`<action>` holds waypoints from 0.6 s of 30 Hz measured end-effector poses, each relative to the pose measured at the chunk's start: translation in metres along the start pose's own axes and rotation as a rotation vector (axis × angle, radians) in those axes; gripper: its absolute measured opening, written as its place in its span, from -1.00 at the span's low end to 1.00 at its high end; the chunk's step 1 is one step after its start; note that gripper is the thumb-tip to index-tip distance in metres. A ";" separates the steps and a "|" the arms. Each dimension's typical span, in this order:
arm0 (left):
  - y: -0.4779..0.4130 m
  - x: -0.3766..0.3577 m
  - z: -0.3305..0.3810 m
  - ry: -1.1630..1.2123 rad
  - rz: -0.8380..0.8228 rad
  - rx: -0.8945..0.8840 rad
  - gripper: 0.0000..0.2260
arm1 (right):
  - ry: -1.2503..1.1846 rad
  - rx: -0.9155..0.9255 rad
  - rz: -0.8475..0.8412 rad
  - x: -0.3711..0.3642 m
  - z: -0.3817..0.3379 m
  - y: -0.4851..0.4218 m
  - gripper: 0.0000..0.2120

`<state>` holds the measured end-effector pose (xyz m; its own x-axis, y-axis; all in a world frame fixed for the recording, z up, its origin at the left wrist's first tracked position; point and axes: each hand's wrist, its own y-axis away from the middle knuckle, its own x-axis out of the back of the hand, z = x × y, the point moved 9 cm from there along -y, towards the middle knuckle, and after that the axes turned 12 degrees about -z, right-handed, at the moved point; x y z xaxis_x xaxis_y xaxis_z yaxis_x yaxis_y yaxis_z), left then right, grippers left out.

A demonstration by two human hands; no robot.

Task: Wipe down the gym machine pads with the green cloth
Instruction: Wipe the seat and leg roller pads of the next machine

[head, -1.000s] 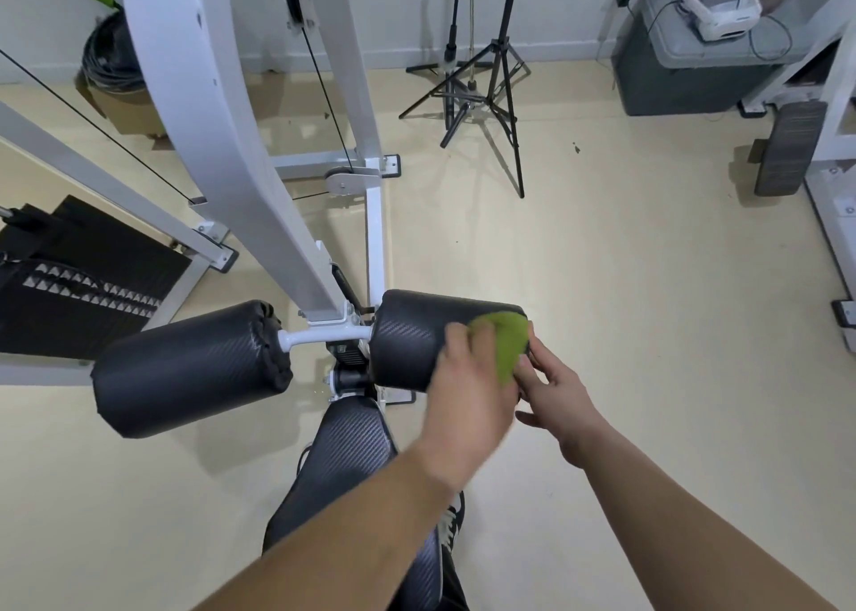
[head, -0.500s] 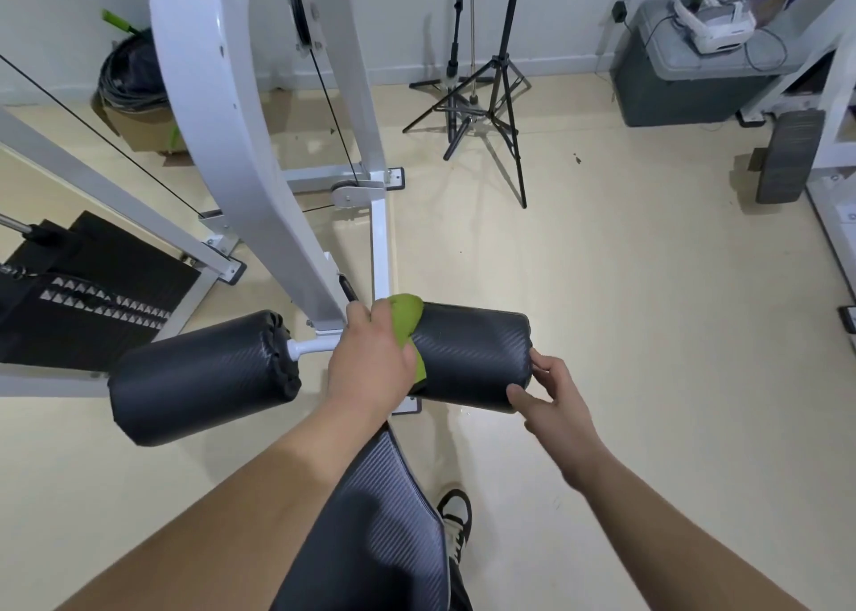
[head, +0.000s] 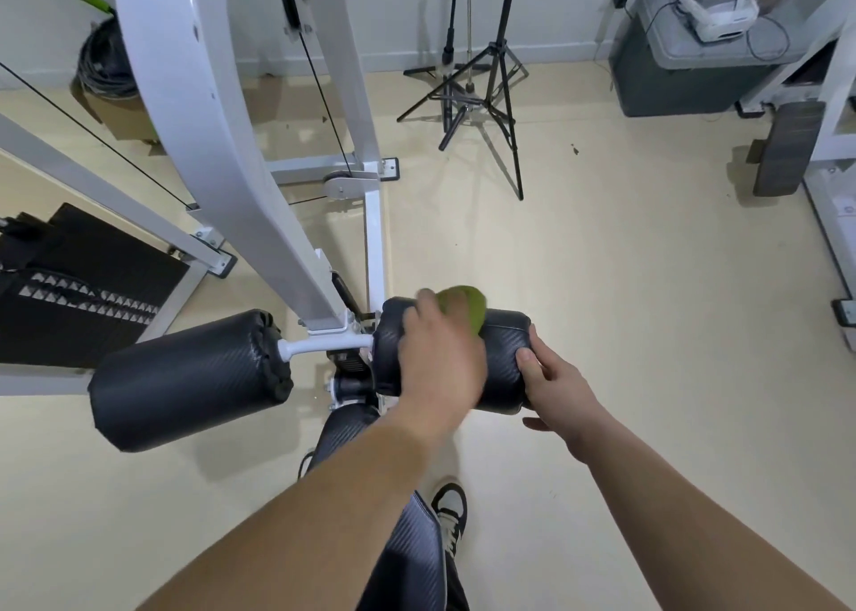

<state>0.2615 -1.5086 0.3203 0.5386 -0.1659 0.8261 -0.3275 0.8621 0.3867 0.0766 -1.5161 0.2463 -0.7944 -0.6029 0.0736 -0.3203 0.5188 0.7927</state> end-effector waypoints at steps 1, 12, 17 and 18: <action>0.006 -0.011 0.014 0.005 -0.027 -0.033 -0.59 | 0.002 0.000 -0.004 0.001 0.000 0.000 -0.55; -0.019 0.040 -0.081 -0.042 -0.006 0.069 -0.58 | 0.031 0.013 -0.017 -0.001 0.004 -0.003 -0.54; 0.019 -0.014 0.013 0.047 -0.102 -0.141 -0.60 | 0.020 0.022 -0.026 0.000 0.004 -0.005 -0.58; 0.026 -0.024 0.027 0.068 -0.147 -0.183 -0.61 | 0.021 0.021 -0.038 -0.002 0.003 -0.004 -0.61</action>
<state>0.2190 -1.4948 0.3215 0.6232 -0.2686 0.7345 -0.0993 0.9044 0.4149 0.0774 -1.5149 0.2411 -0.7706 -0.6348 0.0563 -0.3612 0.5078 0.7821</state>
